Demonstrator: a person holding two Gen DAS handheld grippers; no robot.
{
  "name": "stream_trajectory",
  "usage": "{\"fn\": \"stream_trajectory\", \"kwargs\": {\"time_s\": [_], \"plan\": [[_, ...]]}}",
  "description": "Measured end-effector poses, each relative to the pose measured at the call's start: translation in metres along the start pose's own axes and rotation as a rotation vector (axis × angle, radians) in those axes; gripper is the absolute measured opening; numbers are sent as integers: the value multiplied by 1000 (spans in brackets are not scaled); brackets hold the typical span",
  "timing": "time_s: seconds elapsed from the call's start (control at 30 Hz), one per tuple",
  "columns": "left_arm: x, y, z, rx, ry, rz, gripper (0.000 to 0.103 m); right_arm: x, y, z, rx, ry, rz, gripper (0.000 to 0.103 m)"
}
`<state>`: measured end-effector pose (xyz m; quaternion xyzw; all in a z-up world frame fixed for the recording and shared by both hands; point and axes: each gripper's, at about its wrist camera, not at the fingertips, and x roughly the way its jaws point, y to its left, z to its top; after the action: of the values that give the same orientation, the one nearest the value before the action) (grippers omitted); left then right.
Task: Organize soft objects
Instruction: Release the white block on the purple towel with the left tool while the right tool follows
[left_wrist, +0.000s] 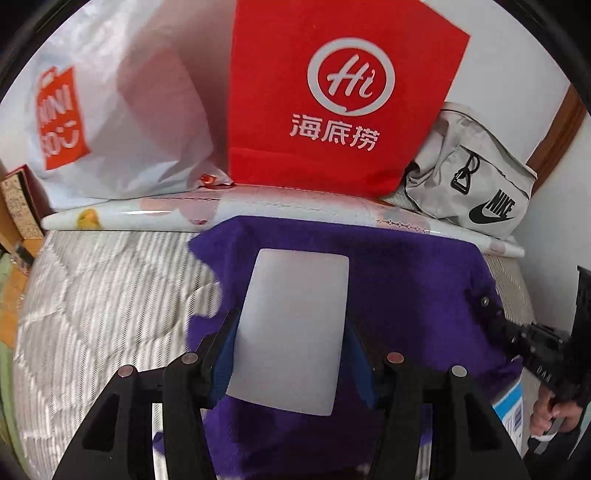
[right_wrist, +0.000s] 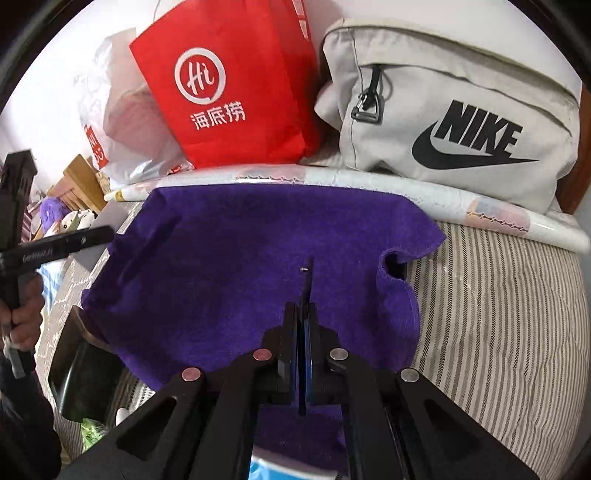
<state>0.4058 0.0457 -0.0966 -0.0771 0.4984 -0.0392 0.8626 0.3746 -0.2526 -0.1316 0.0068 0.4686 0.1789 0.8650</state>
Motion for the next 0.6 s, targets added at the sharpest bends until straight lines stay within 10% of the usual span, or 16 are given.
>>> {"fn": "stream_trajectory", "kwargs": {"time_s": [0.6], "plan": [[64, -7, 26, 25, 121, 25, 55, 37, -17, 4, 5, 98, -35, 4]]}}
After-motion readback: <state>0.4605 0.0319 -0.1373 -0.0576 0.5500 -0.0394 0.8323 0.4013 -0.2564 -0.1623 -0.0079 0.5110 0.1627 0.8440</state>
